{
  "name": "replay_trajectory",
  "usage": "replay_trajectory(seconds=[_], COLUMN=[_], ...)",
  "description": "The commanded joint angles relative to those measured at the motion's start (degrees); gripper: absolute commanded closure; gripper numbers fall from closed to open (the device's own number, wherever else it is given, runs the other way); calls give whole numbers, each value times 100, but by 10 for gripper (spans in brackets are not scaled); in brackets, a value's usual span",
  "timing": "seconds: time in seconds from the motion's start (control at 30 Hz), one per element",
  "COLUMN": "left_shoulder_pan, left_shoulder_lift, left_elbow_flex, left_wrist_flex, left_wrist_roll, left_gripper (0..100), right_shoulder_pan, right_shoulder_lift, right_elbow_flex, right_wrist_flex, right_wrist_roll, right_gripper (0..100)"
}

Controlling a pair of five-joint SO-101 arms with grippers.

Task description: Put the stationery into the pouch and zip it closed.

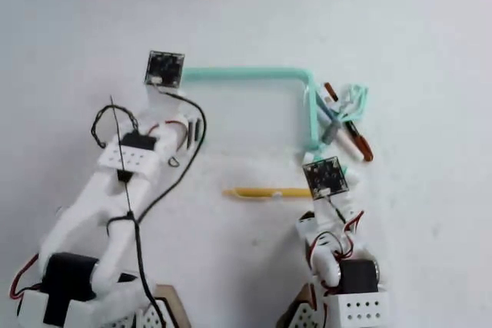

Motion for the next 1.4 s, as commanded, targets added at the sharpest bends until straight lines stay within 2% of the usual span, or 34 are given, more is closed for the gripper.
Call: replay_trajectory(seconds=[0.0, 0.07, 0.3, 0.57, 0.67, 0.8, 1.0, 1.13, 1.23, 1.37], left_shoulder_pan=[-31, -22, 84, 716, 743, 497, 321, 330, 330, 330], left_shoulder_lift=[-4, -4, 13, 40, 40, 48, 22, 40, 40, 40], left_elbow_flex=[-290, -290, -264, -255, -246, -237, -123, -123, -105, -105], left_wrist_flex=[-114, -114, -149, -158, -158, -114, -158, -158, -158, -158], left_wrist_roll=[88, 88, 88, 62, 70, 88, 70, 62, 79, 105], left_gripper=[838, 838, 838, 838, 838, 838, 838, 838, 838, 838], right_shoulder_pan=[13, -4, -13, 92, 119, -75, -1385, -1974, -1956, -1657], right_shoulder_lift=[-40, -48, -48, -48, 4, -40, -4, 4, 189, 1130], right_elbow_flex=[53, -18, -457, 44, 53, -35, -273, -299, -290, -466], right_wrist_flex=[13, -154, -1745, -5253, -6114, -6580, -6607, -6651, -6607, -6659], right_wrist_roll=[35, 35, 18, 18, 53, 0, 0, 9, 0, 0], right_gripper=[968, 967, 967, 967, 967, 967, 968, 971, 971, 968])
